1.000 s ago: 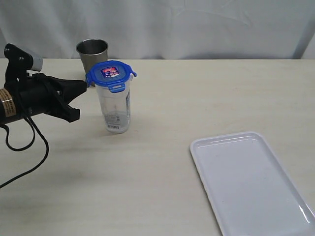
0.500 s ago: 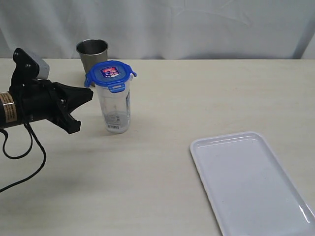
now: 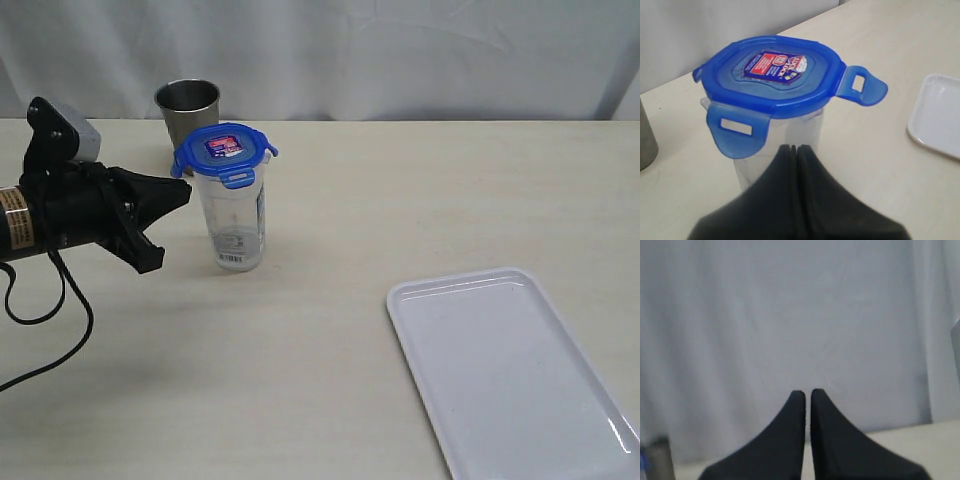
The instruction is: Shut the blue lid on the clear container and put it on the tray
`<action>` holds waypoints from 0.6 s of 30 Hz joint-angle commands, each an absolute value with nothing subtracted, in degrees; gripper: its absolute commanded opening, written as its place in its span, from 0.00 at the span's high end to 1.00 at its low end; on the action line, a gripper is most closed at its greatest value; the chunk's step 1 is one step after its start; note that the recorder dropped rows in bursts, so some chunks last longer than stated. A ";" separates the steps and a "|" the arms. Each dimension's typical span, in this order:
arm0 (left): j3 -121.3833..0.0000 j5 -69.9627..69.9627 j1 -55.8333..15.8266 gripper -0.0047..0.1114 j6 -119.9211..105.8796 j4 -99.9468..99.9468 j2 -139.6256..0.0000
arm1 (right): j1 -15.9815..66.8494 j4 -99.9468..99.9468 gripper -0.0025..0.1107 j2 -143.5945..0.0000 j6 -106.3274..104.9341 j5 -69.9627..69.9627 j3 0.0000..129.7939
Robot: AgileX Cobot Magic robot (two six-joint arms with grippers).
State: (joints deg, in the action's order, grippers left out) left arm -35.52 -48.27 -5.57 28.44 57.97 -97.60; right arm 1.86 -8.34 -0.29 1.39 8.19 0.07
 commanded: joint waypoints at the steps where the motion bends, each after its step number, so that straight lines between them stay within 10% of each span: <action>1: -35.70 -50.24 -6.08 0.96 28.27 57.89 -97.78 | 1.50 -8.69 0.94 0.00 10.54 8.62 2.82; 18: -35.70 -49.97 -6.08 0.96 27.19 58.10 -97.78 | 20.50 -12.16 0.94 -64.75 -9.07 -23.15 52.30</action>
State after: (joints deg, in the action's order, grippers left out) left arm -35.52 -49.41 -5.57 27.57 58.08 -97.60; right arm 20.19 -11.96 -55.01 -3.67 -19.31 44.34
